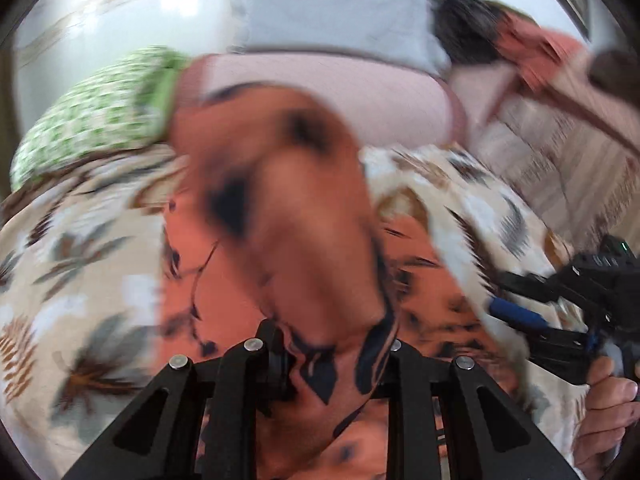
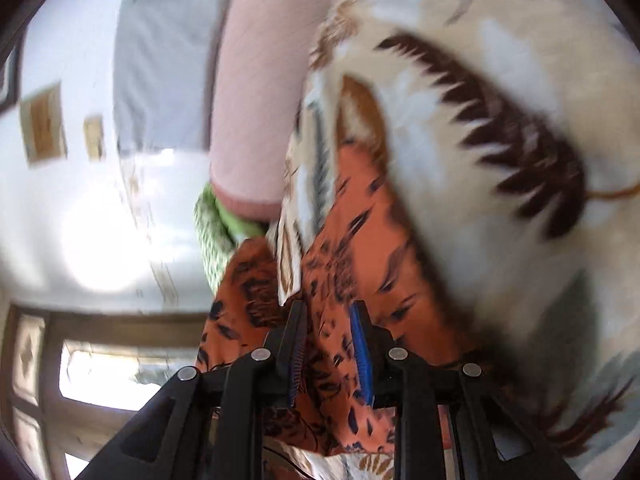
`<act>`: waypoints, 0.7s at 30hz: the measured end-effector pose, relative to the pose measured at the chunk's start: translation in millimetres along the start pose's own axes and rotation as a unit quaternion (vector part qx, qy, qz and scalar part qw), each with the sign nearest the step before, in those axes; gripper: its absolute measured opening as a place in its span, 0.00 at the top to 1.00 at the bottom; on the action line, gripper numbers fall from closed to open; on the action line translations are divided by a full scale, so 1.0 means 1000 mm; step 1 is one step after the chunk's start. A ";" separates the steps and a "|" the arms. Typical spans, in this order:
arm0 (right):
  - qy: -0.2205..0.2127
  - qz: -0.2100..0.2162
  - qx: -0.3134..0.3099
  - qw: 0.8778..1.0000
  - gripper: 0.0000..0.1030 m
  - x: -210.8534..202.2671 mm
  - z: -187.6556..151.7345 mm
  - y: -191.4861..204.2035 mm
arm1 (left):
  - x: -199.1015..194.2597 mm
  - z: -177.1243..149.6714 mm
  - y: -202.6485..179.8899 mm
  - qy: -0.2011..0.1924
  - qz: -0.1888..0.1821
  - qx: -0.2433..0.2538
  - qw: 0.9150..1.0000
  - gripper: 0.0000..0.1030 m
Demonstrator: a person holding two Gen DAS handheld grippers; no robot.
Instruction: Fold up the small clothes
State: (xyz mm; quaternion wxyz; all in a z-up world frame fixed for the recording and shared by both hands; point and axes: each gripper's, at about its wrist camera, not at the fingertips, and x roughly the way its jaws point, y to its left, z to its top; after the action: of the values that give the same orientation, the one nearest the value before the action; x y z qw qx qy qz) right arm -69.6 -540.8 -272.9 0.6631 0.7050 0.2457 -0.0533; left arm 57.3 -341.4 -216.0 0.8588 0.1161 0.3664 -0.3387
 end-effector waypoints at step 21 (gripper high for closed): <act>0.042 0.006 -0.053 0.998 0.24 0.025 0.001 0.019 | -0.064 -0.052 0.030 -0.038 -0.057 0.045 0.997 0.31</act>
State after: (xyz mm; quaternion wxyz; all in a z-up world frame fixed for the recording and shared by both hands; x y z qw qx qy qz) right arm -39.2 -535.1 -265.8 0.6887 0.6723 0.2714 -0.0067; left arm 16.8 -264.1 -208.8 0.8453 0.1203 0.3237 -0.4076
